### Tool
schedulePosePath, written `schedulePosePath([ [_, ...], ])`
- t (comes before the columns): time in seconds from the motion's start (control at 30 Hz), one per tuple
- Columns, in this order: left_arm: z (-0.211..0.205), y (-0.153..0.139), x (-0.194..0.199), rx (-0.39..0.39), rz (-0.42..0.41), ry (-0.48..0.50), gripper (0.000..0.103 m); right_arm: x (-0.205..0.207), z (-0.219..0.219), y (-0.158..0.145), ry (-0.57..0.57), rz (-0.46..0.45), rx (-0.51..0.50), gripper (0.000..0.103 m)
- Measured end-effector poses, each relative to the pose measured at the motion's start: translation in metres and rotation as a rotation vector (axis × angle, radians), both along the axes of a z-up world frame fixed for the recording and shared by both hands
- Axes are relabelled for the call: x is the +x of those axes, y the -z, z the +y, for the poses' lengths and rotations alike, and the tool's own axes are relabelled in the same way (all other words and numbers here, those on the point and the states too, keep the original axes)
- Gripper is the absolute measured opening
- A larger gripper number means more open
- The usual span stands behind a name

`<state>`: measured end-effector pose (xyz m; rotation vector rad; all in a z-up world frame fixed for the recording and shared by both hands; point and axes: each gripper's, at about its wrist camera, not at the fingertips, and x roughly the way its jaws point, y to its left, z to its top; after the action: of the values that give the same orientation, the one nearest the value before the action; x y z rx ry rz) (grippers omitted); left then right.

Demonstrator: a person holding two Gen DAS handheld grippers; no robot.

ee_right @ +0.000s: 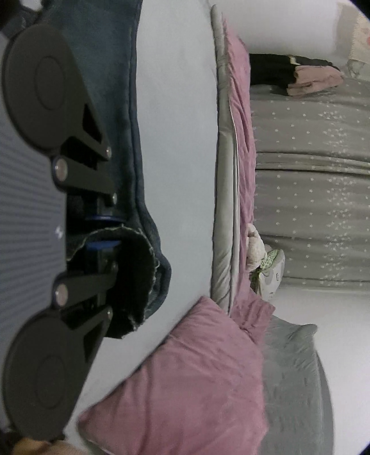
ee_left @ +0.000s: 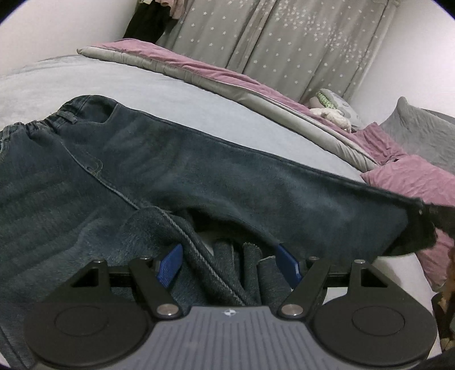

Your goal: Fold clothes

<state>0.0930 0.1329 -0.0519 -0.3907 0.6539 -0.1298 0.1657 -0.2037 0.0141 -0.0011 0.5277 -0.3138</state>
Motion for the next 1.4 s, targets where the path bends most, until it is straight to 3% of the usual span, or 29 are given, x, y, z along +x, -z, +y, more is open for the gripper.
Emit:
schedulePosePath([
  [0.17, 0.0, 0.0, 0.001, 0.011, 0.003, 0.007, 0.071, 0.04, -0.004, 0.013, 0.024, 0.064, -0.022, 0.013],
  [0.5, -0.001, 0.001, 0.0, 0.038, 0.0, 0.027, 0.071, 0.093, -0.009, 0.073, 0.079, 0.218, -0.08, 0.015],
  [0.63, -0.001, 0.0, 0.0, 0.036, 0.0, 0.029, 0.071, 0.101, -0.01, 0.088, 0.109, 0.25, -0.101, 0.024],
  [0.87, -0.001, -0.001, -0.001, 0.029, 0.0, 0.031, 0.071, 0.085, -0.017, 0.082, 0.135, 0.234, -0.072, 0.05],
  [1.4, 0.0, -0.004, -0.003, 0.001, 0.037, 0.08, 0.071, 0.005, -0.026, 0.049, 0.121, 0.232, 0.065, 0.072],
])
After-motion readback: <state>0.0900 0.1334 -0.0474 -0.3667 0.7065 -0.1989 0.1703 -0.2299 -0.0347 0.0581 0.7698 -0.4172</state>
